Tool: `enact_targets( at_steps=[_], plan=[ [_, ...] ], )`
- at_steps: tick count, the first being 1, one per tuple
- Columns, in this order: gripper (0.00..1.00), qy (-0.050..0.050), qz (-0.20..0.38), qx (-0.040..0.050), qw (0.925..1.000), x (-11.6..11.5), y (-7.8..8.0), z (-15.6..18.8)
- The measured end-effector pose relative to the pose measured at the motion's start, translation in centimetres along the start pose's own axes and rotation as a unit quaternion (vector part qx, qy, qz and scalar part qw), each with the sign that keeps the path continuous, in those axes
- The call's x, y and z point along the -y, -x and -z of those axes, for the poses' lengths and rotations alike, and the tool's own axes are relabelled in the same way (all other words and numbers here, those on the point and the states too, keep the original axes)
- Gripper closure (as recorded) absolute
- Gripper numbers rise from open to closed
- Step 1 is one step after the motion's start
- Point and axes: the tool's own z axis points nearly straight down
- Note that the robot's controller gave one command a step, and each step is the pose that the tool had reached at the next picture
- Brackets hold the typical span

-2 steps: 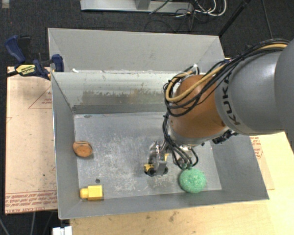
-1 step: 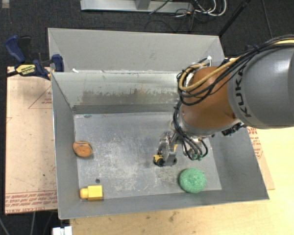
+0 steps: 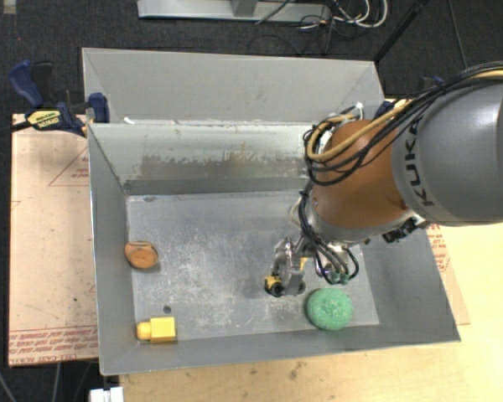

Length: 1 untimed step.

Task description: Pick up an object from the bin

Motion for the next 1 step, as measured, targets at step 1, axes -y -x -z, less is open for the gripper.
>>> enact_targets(
  at_steps=[1],
  plan=[
    [1.00, 0.002, 0.018, 0.0163, 0.9997, -0.88, 2.41, 1.57]
  ],
)
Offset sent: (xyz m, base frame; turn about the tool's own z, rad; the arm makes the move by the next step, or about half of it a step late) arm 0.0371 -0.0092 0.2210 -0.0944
